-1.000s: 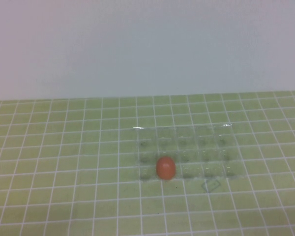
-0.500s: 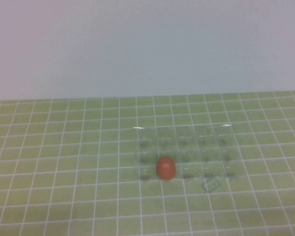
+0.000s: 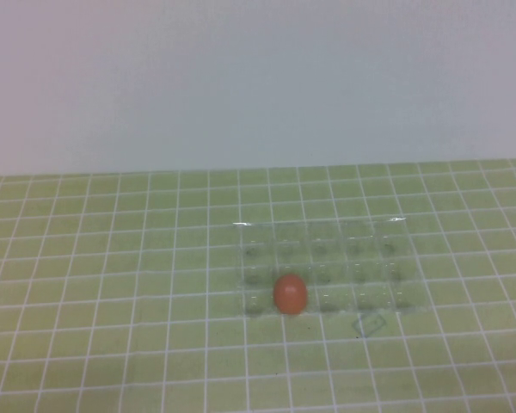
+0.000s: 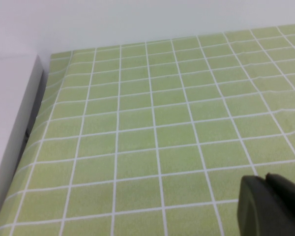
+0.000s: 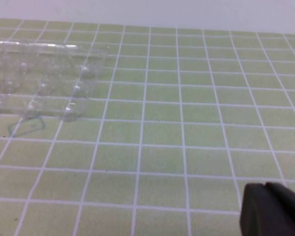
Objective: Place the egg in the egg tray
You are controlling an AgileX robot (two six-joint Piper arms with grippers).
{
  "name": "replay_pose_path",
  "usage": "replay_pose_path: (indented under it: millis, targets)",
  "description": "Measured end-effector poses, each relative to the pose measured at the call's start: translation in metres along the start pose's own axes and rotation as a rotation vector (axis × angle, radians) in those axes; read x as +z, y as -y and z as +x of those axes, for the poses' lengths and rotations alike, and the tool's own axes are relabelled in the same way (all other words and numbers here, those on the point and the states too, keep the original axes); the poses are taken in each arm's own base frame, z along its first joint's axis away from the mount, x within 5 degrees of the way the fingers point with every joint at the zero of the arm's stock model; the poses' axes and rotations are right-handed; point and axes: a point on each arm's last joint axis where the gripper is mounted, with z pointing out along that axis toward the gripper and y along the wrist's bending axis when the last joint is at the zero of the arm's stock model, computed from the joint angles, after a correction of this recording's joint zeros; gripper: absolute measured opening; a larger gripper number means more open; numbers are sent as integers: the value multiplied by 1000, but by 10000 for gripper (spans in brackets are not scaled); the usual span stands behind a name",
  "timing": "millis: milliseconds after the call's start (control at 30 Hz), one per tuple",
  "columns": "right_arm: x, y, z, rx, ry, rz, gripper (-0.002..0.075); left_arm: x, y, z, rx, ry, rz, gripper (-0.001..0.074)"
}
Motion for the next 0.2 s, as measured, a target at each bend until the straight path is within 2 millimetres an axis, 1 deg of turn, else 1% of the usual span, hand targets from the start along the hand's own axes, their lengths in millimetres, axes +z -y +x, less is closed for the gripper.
replay_pose_path:
  millis: [200]
  targets:
    - [0, 1, 0, -15, -1, 7, -2, 0, 0, 0, 0, 0, 0, 0]
